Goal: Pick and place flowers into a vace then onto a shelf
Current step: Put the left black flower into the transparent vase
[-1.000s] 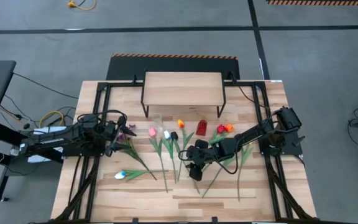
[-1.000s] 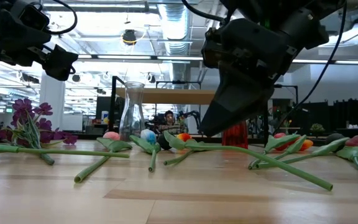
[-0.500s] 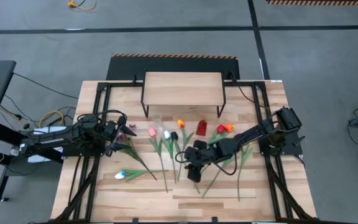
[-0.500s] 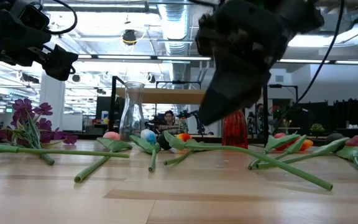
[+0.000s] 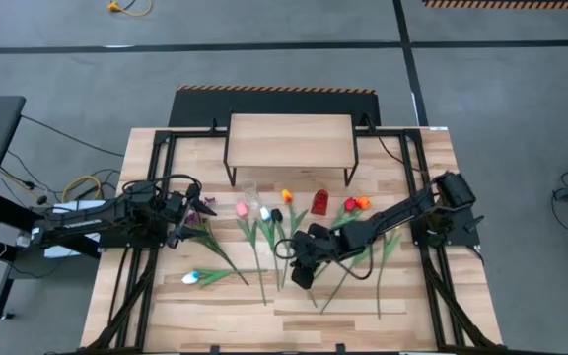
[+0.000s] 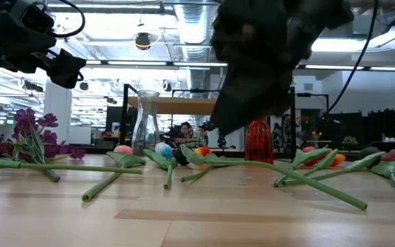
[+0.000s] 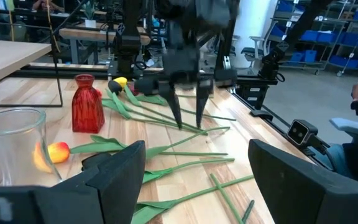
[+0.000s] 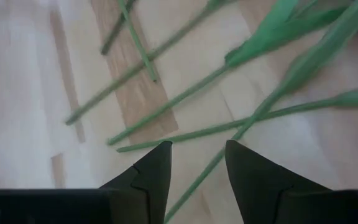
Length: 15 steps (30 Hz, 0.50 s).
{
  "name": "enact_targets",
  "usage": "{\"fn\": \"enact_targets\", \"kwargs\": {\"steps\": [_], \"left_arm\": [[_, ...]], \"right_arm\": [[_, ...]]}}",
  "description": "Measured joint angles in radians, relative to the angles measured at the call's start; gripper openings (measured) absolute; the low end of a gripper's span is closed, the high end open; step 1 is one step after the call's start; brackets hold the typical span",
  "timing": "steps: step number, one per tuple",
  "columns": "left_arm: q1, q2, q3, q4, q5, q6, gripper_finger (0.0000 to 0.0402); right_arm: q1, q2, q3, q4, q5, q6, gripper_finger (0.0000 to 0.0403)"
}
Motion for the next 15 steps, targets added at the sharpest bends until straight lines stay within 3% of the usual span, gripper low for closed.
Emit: {"fn": "enact_targets", "kwargs": {"steps": [8,15], "left_arm": [[0.000,-0.002,-0.001,0.013,0.000,0.000,0.0276],[0.000,0.000,-0.002,0.020,0.000,0.000,0.0276]], "right_arm": [[0.005,0.174,0.102,0.016,-0.066,0.038,0.0145],[0.004,0.257,0.217,-0.091,-0.072,0.032,0.0146]]}}
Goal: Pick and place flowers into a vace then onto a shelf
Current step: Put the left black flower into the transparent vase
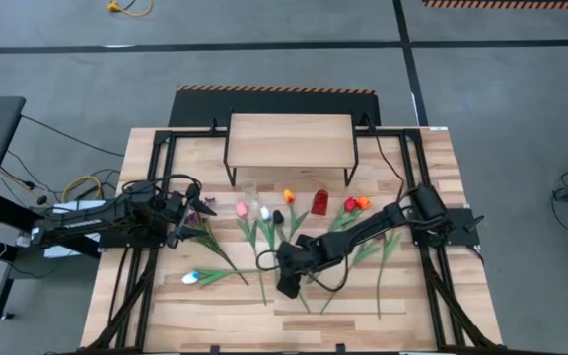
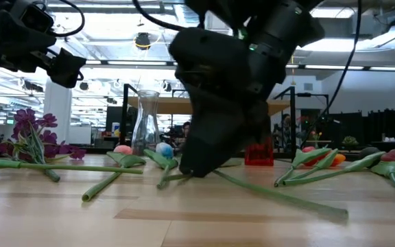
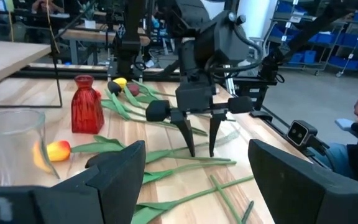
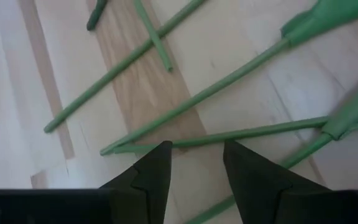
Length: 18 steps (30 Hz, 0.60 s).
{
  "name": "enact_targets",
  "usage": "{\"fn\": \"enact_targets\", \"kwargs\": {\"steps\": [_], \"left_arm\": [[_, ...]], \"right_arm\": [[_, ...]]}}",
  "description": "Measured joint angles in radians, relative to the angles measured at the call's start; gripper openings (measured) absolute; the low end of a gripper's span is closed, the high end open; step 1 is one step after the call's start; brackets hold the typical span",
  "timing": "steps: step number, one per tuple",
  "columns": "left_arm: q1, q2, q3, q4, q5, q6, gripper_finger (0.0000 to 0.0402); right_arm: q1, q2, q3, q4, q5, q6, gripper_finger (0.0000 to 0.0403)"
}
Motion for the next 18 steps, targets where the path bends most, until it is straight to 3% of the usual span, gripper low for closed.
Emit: {"fn": "enact_targets", "kwargs": {"steps": [18], "left_arm": [[0.000,0.000,0.000,0.002,-0.045,0.000,0.0276]], "right_arm": [[-0.003,-0.019,0.013,-0.044,-0.010,-0.085,0.0128]]}}
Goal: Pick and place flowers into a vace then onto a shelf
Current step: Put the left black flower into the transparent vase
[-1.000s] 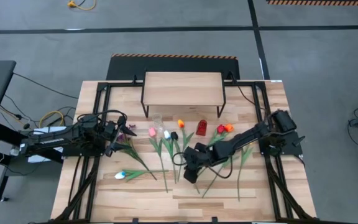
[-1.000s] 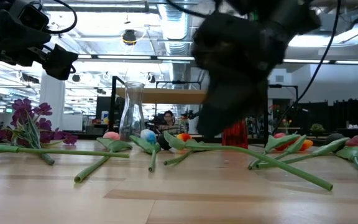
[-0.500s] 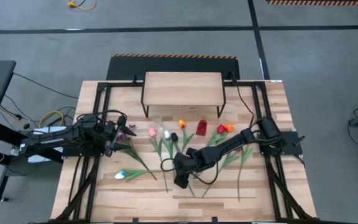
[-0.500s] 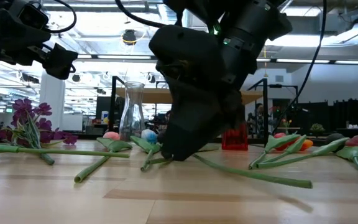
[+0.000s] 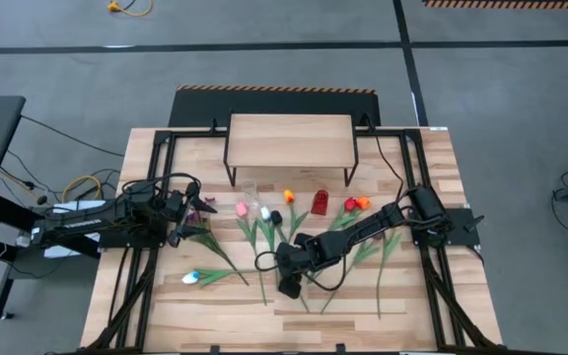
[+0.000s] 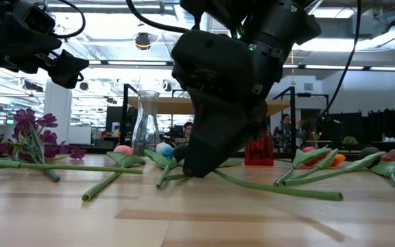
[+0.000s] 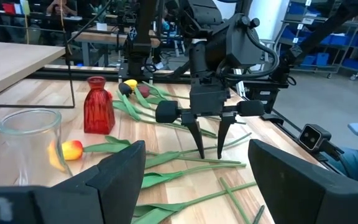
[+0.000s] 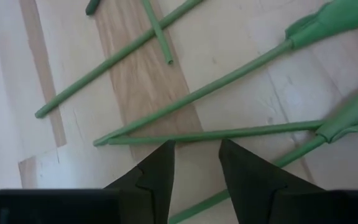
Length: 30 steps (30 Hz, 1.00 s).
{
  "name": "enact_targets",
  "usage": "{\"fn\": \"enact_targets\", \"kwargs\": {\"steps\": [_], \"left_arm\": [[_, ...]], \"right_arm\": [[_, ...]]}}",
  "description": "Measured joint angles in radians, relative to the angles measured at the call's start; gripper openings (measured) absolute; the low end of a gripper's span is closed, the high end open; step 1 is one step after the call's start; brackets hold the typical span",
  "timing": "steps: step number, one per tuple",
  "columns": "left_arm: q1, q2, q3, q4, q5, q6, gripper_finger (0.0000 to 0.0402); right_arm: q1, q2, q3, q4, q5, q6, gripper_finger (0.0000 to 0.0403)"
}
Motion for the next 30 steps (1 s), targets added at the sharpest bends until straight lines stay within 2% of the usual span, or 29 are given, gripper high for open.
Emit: {"fn": "enact_targets", "kwargs": {"steps": [3,12,30], "left_arm": [[0.000,0.000,0.000,0.000,-0.004,0.000,0.0276],[0.000,0.000,0.000,0.000,-0.004,0.000,0.0276],[0.000,0.000,0.001,0.000,-0.004,0.000,0.0276]], "right_arm": [[0.000,0.002,0.020,-0.030,-0.001,-0.010,0.0128],[0.000,0.007,0.140,-0.290,-0.002,-0.018,0.0129],[-0.025,0.003,0.192,-0.371,0.003,-0.010,0.0128]]}}
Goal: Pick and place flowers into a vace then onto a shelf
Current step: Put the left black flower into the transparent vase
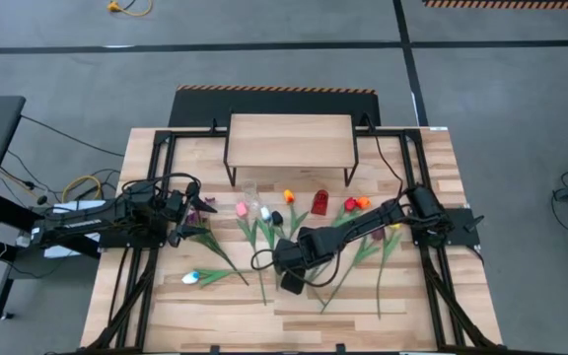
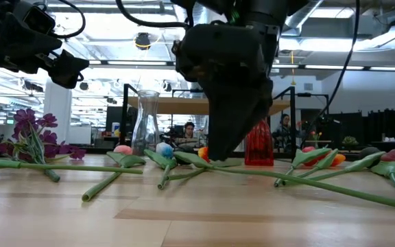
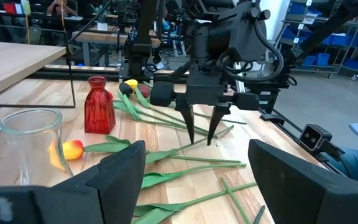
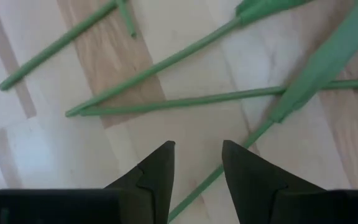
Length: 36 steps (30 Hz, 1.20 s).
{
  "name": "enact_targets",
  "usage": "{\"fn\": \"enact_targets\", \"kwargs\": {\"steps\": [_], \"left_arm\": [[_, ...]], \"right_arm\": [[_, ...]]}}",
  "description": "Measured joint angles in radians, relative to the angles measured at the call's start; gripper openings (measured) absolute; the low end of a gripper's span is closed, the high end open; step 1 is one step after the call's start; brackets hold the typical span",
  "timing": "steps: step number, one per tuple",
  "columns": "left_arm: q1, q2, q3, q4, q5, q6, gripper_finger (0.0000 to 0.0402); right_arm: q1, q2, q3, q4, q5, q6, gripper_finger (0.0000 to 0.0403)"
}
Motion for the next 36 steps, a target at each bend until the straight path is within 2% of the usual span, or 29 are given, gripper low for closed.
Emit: {"fn": "enact_targets", "kwargs": {"steps": [8,27,36], "left_arm": [[0.000,0.000,0.000,0.000,0.000,0.000,0.0276],[0.000,0.000,0.000,0.000,0.000,0.000,0.0276],[0.000,0.000,0.000,0.000,0.000,0.000,0.0276]], "right_arm": [[-0.042,0.000,0.000,-0.095,0.002,0.096,0.0122],[-0.024,0.010,0.001,-0.036,-0.001,0.096,0.0125],[-0.032,0.000,-0.092,0.033,0.005,0.096,0.0125]]}}
